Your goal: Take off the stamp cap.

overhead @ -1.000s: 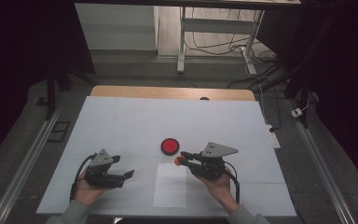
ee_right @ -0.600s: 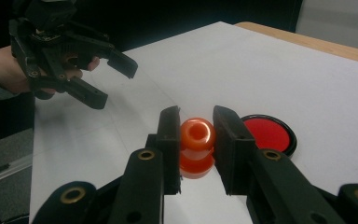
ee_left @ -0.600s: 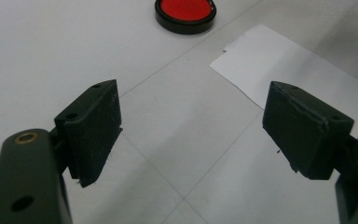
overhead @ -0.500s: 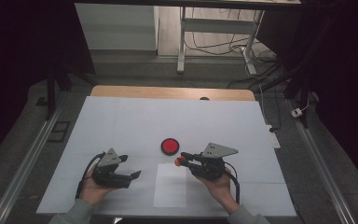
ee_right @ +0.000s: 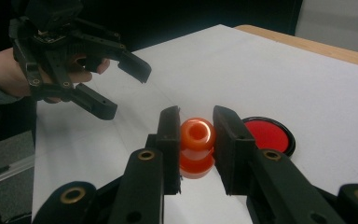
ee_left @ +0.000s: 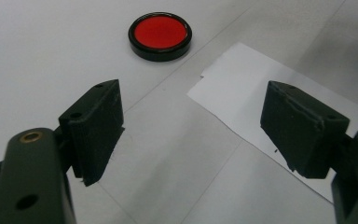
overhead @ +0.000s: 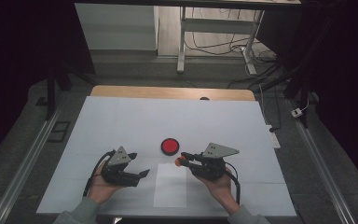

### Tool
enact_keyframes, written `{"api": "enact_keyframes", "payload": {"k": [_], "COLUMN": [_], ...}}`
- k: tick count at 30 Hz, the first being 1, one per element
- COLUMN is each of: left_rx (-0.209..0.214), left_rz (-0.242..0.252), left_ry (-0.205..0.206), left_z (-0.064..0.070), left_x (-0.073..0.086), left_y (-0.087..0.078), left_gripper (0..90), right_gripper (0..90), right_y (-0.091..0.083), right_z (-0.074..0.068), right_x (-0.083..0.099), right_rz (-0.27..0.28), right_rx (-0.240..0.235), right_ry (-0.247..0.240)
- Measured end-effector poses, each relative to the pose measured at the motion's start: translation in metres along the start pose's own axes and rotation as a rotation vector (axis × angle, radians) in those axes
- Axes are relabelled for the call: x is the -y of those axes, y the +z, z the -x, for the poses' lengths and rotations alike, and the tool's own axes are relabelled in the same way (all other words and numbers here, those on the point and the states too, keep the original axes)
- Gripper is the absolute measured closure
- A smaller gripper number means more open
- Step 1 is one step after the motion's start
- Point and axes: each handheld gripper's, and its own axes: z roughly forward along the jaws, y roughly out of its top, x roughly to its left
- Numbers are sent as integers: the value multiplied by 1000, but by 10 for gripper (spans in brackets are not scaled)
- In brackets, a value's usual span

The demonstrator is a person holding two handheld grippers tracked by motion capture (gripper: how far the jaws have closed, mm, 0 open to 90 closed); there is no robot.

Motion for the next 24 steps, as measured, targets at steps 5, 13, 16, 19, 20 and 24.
{"api": "enact_keyframes", "payload": {"k": [5, 13, 16, 19, 20, 24], "left_rx": [8, 17, 23, 34, 38, 50], "left_rz": [1, 5, 13, 14, 15, 13], "left_ry": [11, 15, 14, 26, 28, 43], "left_z": [2, 6, 9, 12, 14, 18], "left_x": [-4, -11, -15, -19, -20, -25], "left_y": [3, 10, 13, 16, 17, 20], "left_gripper": [217, 218, 214, 217, 218, 218], "right_gripper": [719, 720, 720, 720, 720, 720], "right_y": [-1, 1, 1, 1, 1, 2], "right_z": [0, 1, 1, 0, 0, 0], "right_x": [-2, -2, -2, -2, -2, -2], "right_rz": [4, 4, 3, 6, 6, 6], "right_rx": [5, 3, -1, 0, -1, -1], "right_ry": [-2, 1, 1, 3, 2, 1]}}
